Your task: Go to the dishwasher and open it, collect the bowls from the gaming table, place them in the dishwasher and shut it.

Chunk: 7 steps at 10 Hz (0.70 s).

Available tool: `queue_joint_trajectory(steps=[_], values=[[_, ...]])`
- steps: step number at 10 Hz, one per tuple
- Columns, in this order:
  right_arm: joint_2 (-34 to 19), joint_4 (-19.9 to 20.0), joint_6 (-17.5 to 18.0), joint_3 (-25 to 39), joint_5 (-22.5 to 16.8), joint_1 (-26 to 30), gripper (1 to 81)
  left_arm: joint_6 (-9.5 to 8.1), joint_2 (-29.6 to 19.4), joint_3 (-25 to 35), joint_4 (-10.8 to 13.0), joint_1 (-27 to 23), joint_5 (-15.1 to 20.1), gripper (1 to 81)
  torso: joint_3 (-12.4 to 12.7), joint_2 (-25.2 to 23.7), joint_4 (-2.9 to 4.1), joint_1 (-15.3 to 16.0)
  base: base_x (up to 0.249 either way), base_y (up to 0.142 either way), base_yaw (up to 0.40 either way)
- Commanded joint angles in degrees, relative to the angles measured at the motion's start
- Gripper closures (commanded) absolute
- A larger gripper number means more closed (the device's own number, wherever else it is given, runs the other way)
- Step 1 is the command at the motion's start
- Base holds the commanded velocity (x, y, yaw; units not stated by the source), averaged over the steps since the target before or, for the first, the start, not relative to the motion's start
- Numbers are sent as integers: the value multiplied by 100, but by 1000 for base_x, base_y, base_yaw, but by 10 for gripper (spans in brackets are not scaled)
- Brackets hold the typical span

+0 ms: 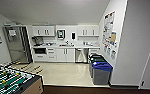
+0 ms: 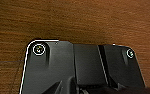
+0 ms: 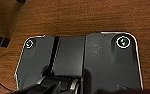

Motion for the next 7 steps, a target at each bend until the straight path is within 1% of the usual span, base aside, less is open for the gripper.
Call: queue_joint_trajectory(steps=[1,7], values=[[31,51,24,29,-231,378,10,33,23,0,68,-350,258,10,0,0,0,0,132,0,0],[5,51,24,-6,-231,387,10,33,6,0,50,-350,258,10,0,0,0,0,128,0,0]])
